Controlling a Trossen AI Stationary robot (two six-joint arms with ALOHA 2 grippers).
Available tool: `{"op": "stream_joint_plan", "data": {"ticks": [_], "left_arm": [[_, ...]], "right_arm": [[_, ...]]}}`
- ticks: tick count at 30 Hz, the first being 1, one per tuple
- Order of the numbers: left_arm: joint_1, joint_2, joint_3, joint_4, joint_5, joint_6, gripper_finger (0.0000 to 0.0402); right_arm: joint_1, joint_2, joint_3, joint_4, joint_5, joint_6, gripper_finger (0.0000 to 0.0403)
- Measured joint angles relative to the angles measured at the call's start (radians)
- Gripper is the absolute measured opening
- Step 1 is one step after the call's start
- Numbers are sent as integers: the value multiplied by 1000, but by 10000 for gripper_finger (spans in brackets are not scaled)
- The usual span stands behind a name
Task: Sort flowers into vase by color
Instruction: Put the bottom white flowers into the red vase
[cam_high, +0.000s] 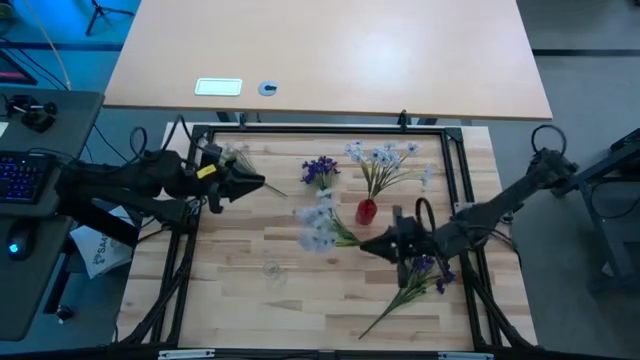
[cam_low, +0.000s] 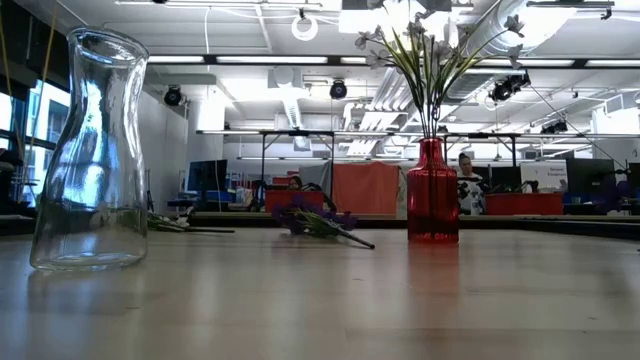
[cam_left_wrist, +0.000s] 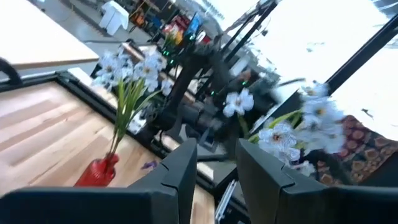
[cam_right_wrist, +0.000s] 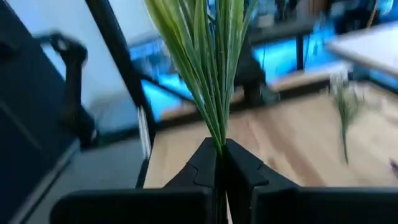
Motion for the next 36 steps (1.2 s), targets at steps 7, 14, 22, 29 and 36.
{"op": "stream_joint_plan", "data": {"ticks": [7, 14, 22, 29, 36], "left_arm": [[0, -1, 0, 65, -4, 49, 101], [-8, 45, 1, 68, -5, 68, 101], [-109, 328, 0, 199, -4, 222, 101], [-163, 570, 19, 538, -8, 337, 102], [-157, 651, 134, 542, 0, 392, 119]], "right_arm": [[-125, 76, -339, 823, 101, -191, 2], [-194, 141, -417, 1166, -30, -191, 1], [-198, 140, -348, 1178, -68, -265, 1], [-196, 141, -297, 1101, -97, -223, 1], [-188, 141, -204, 976, -166, -220, 1]]}}
